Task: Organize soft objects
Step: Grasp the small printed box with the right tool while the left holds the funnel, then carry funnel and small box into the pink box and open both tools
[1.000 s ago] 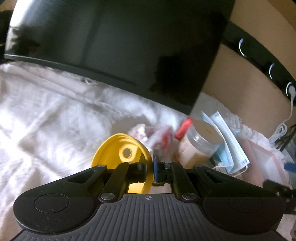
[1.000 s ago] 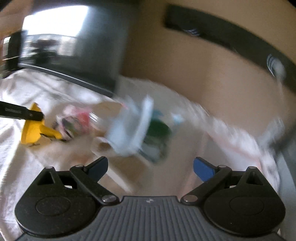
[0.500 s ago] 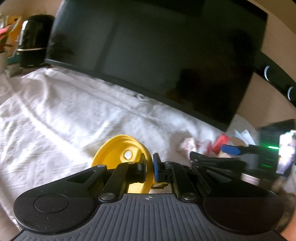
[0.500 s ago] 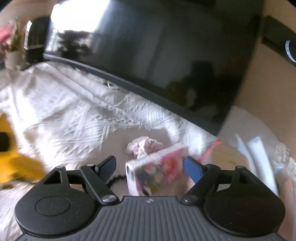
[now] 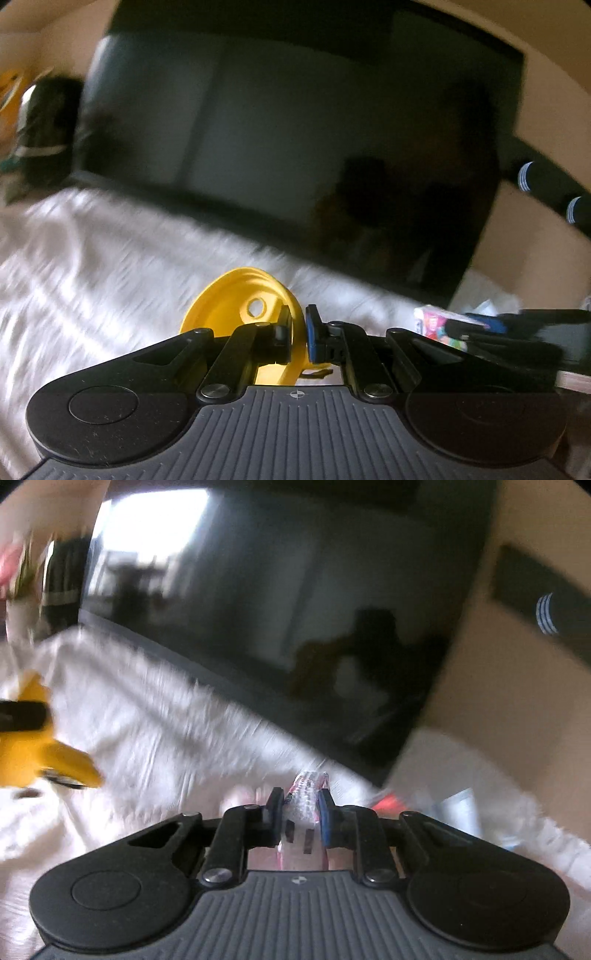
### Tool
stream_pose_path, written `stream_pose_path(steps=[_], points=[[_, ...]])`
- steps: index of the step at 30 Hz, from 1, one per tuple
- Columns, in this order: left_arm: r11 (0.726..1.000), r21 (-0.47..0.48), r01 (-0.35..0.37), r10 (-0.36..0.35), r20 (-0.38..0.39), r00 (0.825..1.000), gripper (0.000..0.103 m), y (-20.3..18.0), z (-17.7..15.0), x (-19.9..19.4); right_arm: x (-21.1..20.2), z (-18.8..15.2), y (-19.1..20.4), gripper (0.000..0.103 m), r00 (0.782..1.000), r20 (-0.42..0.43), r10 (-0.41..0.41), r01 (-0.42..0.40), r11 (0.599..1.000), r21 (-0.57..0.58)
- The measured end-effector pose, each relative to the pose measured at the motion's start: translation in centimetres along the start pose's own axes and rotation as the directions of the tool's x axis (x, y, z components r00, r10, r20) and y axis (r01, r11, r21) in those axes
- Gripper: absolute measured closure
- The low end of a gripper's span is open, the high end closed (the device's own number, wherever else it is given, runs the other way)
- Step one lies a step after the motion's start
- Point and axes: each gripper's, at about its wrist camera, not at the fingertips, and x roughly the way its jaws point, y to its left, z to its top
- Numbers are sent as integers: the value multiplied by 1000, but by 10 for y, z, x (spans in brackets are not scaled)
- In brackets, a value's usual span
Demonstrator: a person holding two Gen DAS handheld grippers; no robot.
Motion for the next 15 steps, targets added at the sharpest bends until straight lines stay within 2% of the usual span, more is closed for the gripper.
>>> stream_pose_path(steps=[5,8,12,15], points=[[992,64,112,-115,39,993,93,-50,34,14,-61,19,-57,84,991,124,-40,32,997,68],[969,125,214,-222,61,973,93,-94,50,18,-92,21,-99,84,977,186,-100,78,990,121],[914,174,367,-379,44,924,93,-154,63,27,-125,7,-156,84,942,238,-237,196,963,182],[852,206,481,-493,5,870,93,-205,66,35,-136,-10,-196,84,918,213,-335,291,932,214]])
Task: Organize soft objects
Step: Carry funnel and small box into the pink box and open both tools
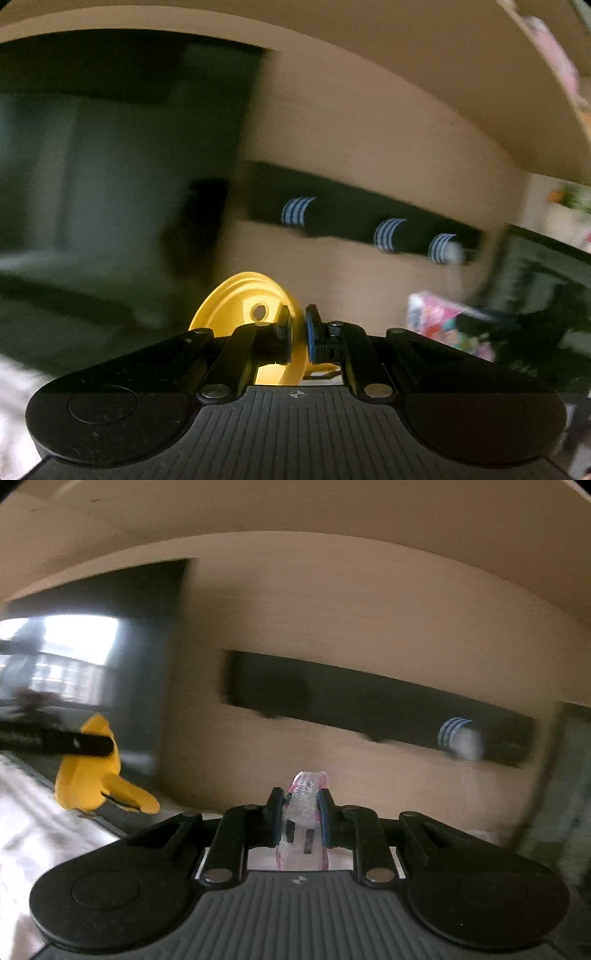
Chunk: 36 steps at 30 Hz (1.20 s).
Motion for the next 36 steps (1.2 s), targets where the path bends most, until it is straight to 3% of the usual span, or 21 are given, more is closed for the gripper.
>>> stream_pose_path(steps=[4,8,10,11,14,17,20,24,27,29,32,36], points=[[988,42,145,-143,-50,988,93,-55,1,47,7,-24,-40,84,990,-22,-143,141,988,-61],[970,24,243,-239,-108,965,92,-100,-10,98,25,-53,-72,82,973,-101,-207,202,978,-57],[953,-62,297,-303,-157,940,91,-112,-26,137,42,-75,-81,71,955,-191,-229,222,973,-56],[944,-111,312,-329,-214,920,90,-116,-38,158,48,-86,-82,70,942,-233,-240,234,971,-54],[955,-167,245,-291,-378,879,89,-126,-85,206,33,-119,-89,68,921,-321,-219,230,973,-4],[973,-141,182,-227,-440,869,89,-132,-119,218,17,-144,-84,61,903,-378,-204,217,976,-6],[966,-201,160,-232,-418,878,89,-123,-123,200,-3,-159,-78,53,890,-418,-183,201,980,-2],[946,-282,161,-245,-293,924,89,-86,-109,139,-15,-169,-73,47,878,-456,-144,185,982,46],[962,-260,85,-145,-223,964,88,-45,-104,92,-28,-170,-59,39,884,-452,-117,166,983,71],[969,-246,0,-53,-209,977,88,-18,-109,62,-30,-166,-50,36,894,-438,-96,146,986,82],[955,-266,-133,82,-197,977,88,27,-119,19,-27,-160,-34,32,908,-415,-59,99,992,77],[889,-317,-329,277,-200,940,88,84,-127,-37,-14,-153,-10,31,909,-417,11,26,996,81]])
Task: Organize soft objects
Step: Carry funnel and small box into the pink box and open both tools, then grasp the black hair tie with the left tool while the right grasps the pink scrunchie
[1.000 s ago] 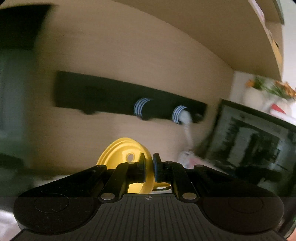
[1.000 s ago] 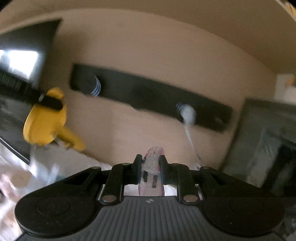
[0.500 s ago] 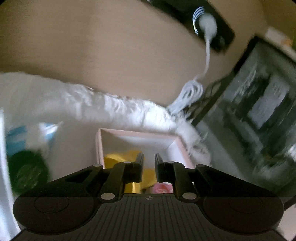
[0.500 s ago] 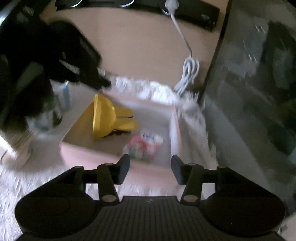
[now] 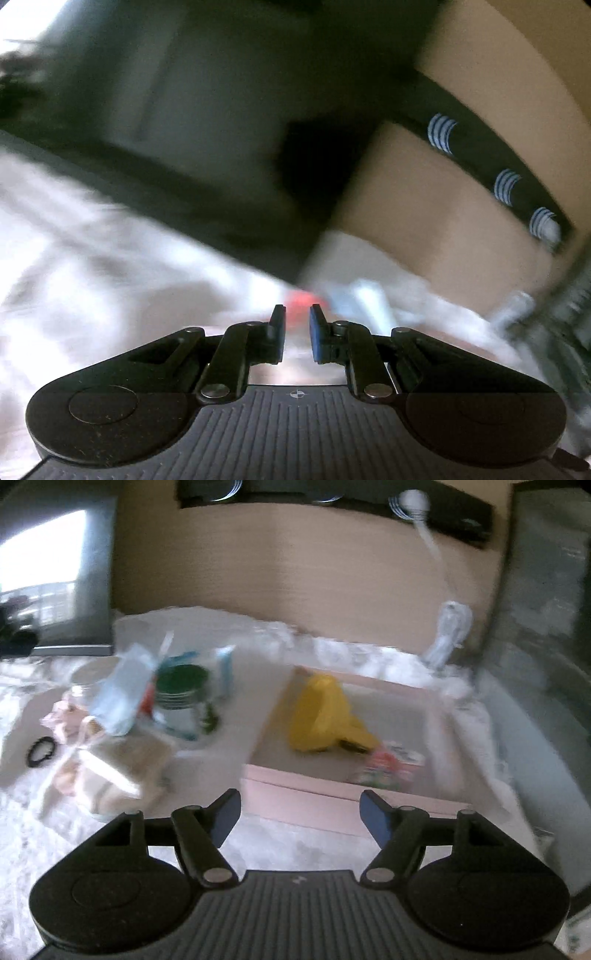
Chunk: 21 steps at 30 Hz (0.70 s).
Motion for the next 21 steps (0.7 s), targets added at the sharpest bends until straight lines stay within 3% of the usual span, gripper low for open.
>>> stream_pose_path(steps=[4,7,12,15,21], points=[[986,-67,-152,152,-10,988,88,53,1,-29,8,8,32,31,997,-12,78,-79,996,-30],[979,-70,-189,186,-48,981,88,77,-6,-39,6,12,57,31,993,2,119,-119,990,-75],[994,17,-110,112,-124,986,88,74,-21,-25,2,9,85,30,989,3,146,-144,978,-148],[993,107,-47,65,-173,983,88,52,-30,-3,0,6,91,30,990,-6,140,-139,974,-180],[951,305,43,28,-224,974,85,23,-52,30,-6,-4,88,30,994,-31,107,-111,973,-200]])
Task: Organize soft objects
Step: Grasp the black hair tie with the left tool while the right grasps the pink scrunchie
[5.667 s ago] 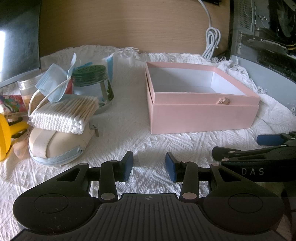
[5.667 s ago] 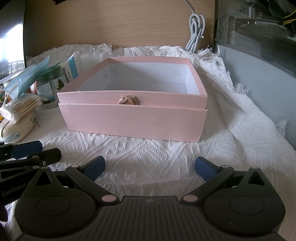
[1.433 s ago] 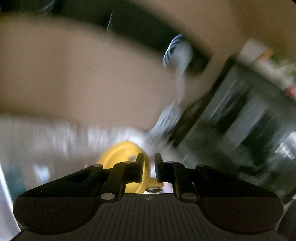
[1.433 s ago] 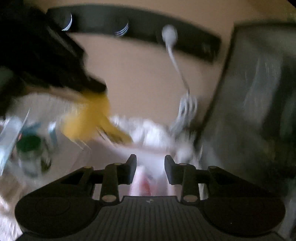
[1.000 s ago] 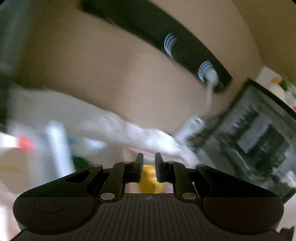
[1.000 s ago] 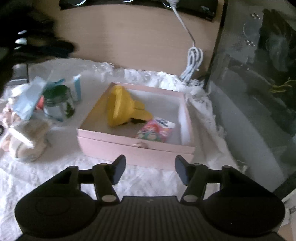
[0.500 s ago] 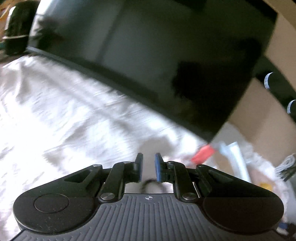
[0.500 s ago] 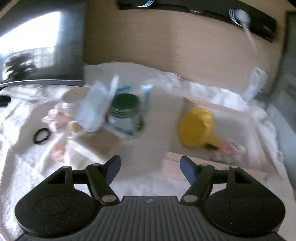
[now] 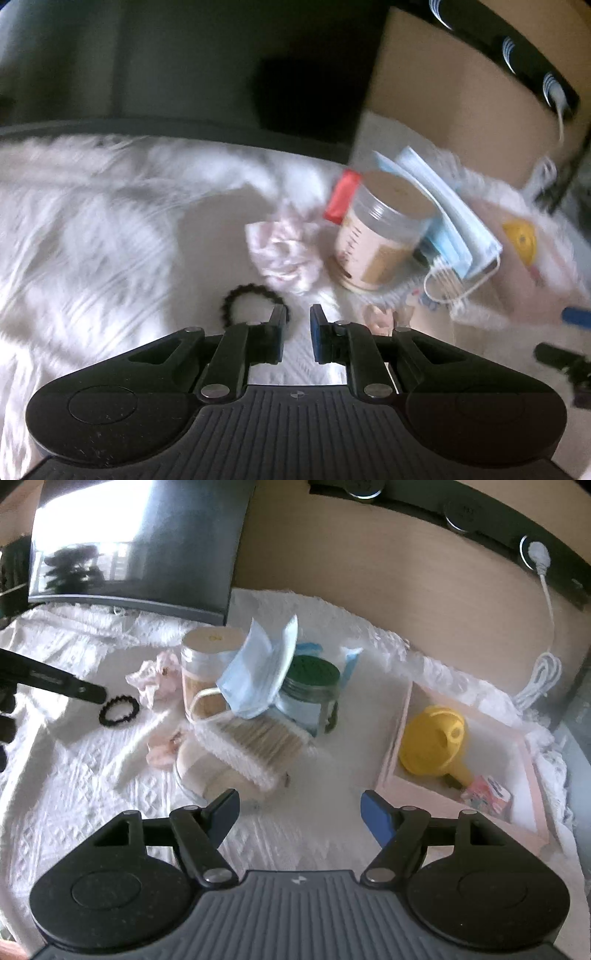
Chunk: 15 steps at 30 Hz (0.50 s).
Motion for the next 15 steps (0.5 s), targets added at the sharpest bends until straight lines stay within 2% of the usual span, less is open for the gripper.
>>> stream_pose_path(steps=[9,11,15], points=[[987,124,-104,112,-65,992,85,-3,-5,41,3,-16,-12,29,997,-68,-31,33,999,32],[986,141,-84,99,-97,990,85,-2,-8,45,4,-18,-13,29,996,-77,-34,37,999,37],[981,183,-71,87,-83,993,85,-1,-13,44,8,-20,-14,29,995,-90,-32,35,999,40]])
